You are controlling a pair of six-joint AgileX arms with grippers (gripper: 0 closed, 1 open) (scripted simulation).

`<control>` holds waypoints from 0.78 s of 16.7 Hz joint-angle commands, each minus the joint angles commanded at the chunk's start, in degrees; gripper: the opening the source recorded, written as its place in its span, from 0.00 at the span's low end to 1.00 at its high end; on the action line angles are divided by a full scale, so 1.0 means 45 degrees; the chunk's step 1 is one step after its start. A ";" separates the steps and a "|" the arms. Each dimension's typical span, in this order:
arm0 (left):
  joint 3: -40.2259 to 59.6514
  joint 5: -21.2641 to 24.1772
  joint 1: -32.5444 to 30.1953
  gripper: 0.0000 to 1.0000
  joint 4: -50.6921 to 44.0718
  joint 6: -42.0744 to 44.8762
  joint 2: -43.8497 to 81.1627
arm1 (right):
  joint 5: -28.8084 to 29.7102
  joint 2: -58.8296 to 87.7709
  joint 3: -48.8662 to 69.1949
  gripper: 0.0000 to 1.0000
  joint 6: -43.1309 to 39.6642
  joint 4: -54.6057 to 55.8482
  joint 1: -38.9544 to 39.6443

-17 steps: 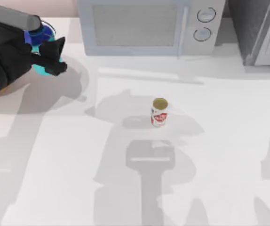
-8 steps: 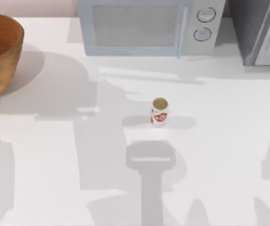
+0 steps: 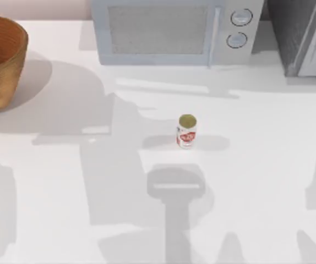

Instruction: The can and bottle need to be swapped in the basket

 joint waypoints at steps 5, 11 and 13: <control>0.0310 -0.0290 -0.0295 0.00 0.1295 -0.0137 0.1659 | 0.0000 0.0000 0.0000 1.00 0.0000 0.0000 0.0000; 0.0460 -0.0493 -0.0530 0.00 0.2031 -0.0213 0.2397 | 0.0000 0.0000 0.0000 1.00 0.0000 0.0000 0.0000; 0.0460 -0.0493 -0.0530 0.08 0.2031 -0.0213 0.2397 | 0.0000 0.0000 0.0000 1.00 0.0000 0.0000 0.0000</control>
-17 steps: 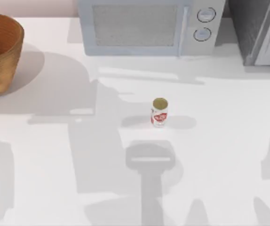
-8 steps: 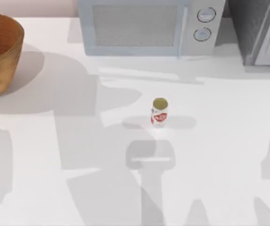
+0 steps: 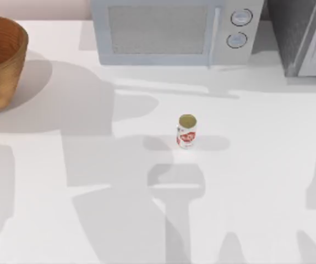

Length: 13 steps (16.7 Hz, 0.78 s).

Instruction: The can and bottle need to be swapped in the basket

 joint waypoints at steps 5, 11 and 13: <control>0.0000 0.0000 0.0000 0.45 0.0000 0.0000 0.0000 | 0.0000 0.0000 0.0000 1.00 0.0000 0.0000 0.0000; 0.0000 0.0000 0.0000 0.90 0.0000 0.0000 0.0000 | 0.0000 0.0000 0.0000 1.00 0.0000 0.0000 0.0000; 0.0000 0.0000 0.0000 1.00 0.0000 0.0000 0.0000 | 0.0000 0.0000 0.0000 1.00 0.0000 0.0000 0.0000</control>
